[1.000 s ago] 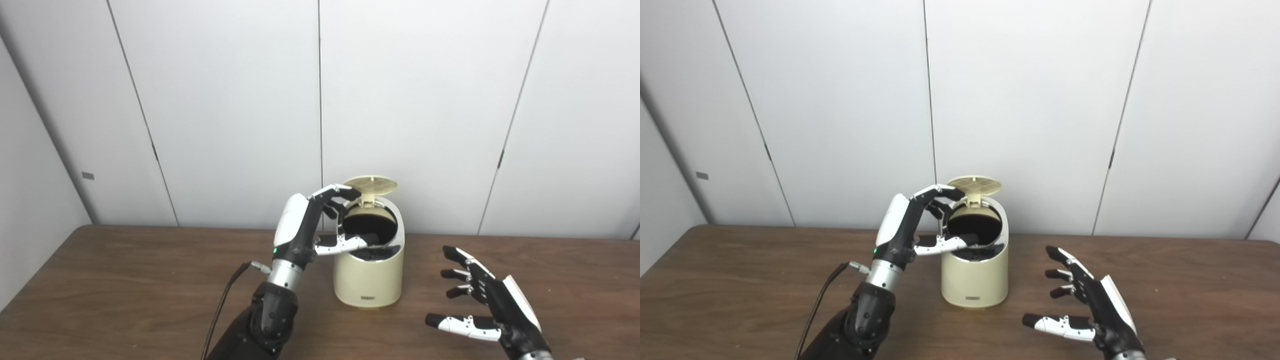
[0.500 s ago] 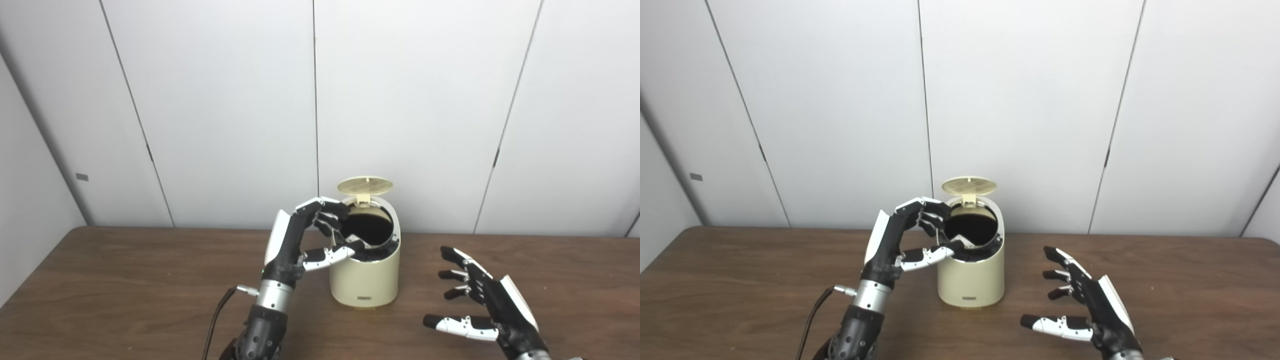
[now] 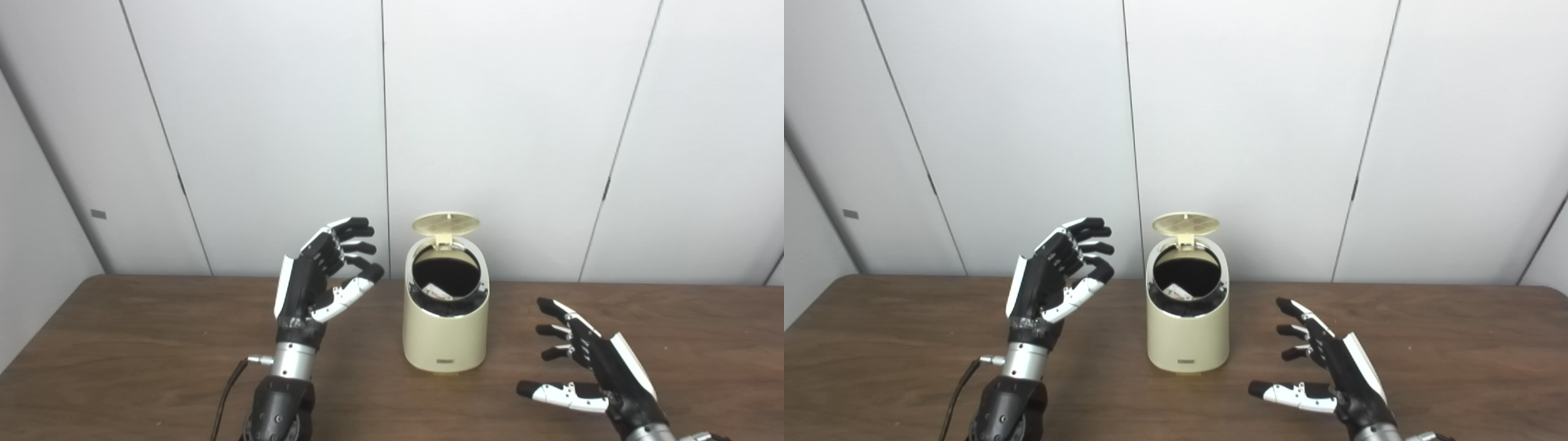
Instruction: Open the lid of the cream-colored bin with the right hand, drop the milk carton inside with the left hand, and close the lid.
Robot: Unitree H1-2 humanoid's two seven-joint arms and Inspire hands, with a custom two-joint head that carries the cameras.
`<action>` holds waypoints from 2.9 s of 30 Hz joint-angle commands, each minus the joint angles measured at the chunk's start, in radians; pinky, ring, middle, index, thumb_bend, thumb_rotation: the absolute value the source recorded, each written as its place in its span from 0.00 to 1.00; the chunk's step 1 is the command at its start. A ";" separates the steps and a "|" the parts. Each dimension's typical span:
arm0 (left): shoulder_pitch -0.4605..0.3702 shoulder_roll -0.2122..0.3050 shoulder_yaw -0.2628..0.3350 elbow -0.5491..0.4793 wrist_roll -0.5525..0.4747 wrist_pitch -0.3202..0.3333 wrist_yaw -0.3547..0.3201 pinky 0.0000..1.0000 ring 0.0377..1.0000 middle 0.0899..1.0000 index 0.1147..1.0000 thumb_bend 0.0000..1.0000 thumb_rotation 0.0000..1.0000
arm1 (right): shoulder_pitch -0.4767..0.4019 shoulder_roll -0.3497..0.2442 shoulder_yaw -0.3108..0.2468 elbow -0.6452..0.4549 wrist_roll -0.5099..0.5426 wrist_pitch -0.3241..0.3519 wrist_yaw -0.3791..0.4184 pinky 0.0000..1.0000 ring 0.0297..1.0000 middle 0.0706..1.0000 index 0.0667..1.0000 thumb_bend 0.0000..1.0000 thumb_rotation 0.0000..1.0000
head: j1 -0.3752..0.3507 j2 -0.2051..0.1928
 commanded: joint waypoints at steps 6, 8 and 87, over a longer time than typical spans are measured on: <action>0.004 0.035 0.025 -0.121 -0.074 0.226 -0.073 0.59 0.71 0.75 0.80 0.80 0.33 | -0.023 -0.003 -0.004 -0.035 0.010 -0.024 -0.006 0.62 0.79 0.89 0.86 0.76 0.25 | 0.000 0.004; 0.020 0.030 0.043 -0.151 -0.123 0.300 -0.085 0.57 0.69 0.75 0.79 0.80 0.30 | -0.023 -0.003 -0.004 -0.036 0.014 -0.026 -0.005 0.62 0.79 0.89 0.86 0.76 0.25 | 0.000 0.005; 0.190 -0.049 0.114 -0.103 -0.158 0.367 -0.166 0.55 0.69 0.69 0.72 0.76 0.19 | -0.593 -0.151 0.242 0.020 -0.294 0.082 0.227 0.89 0.96 0.83 0.77 0.76 0.48 | 0.025 -0.009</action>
